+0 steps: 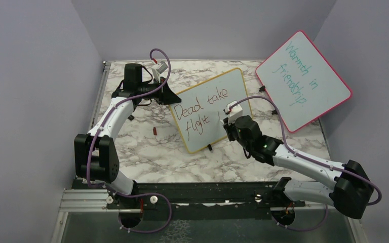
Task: Write a sentence on the whiteboard
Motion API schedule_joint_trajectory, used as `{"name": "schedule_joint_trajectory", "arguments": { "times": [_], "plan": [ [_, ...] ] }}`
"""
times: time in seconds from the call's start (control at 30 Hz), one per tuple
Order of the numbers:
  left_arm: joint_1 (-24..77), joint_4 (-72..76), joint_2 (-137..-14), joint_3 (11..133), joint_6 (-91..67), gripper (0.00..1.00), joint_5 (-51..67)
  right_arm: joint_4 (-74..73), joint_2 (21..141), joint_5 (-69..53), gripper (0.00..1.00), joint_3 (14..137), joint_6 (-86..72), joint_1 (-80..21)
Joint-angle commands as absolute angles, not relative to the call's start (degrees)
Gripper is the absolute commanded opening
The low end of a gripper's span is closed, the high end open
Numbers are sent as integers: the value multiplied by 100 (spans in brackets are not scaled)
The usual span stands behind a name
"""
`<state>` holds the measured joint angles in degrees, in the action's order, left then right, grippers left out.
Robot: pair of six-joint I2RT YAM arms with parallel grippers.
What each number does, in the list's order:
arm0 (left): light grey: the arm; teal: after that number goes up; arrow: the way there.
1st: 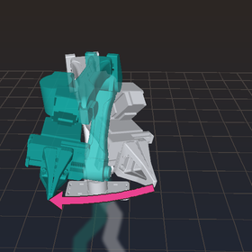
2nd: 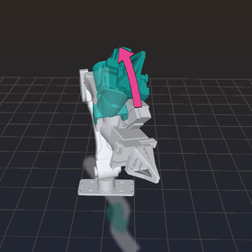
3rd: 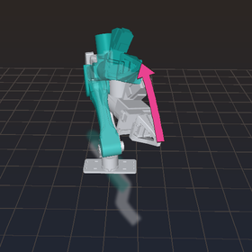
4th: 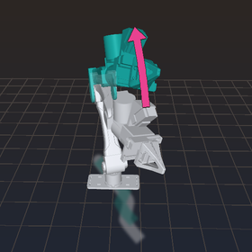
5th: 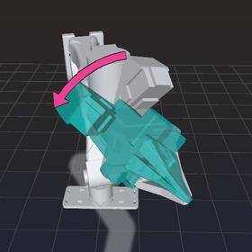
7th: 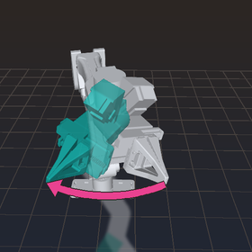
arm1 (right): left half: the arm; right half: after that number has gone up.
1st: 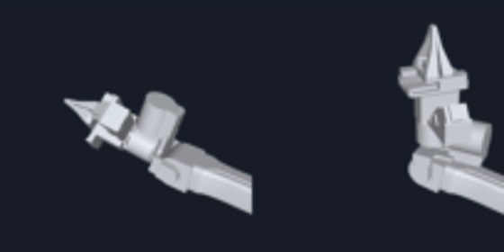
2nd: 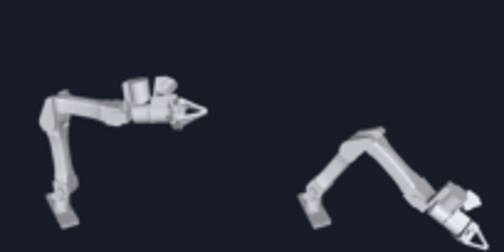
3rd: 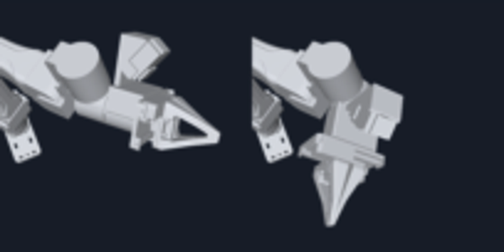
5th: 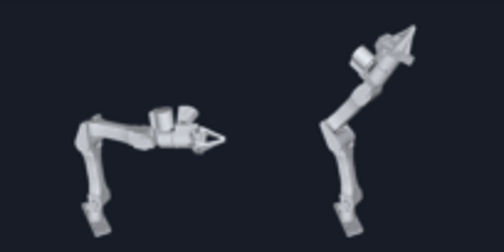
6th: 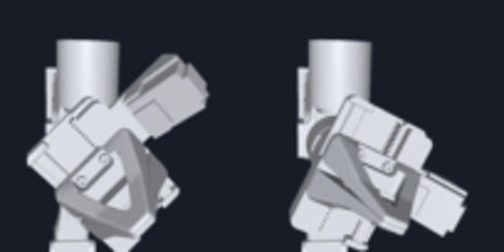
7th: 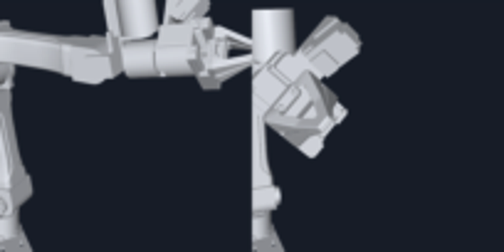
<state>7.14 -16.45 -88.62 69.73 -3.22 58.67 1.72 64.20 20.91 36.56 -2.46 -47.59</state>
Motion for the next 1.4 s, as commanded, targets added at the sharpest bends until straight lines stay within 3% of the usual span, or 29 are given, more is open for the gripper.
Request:
{"name": "schedule_joint_trajectory", "arguments": {
  "times": [0.0, 0.87, 1.37],
  "plan": [
    [608, -1945, -9194, 6855, 166, 0, 4545, 172, 6302, 2015, 0, 3592, -303, -4729],
    [609, -1949, -9182, 6855, 176, 0, 4553, 1057, 6529, 2694, 1, 3618, -105, -4728],
    [606, -1949, -9185, 6855, 170, 0, 4562, 1029, 6633, 2373, 0, 3678, -87, -4710]
  ]
}}
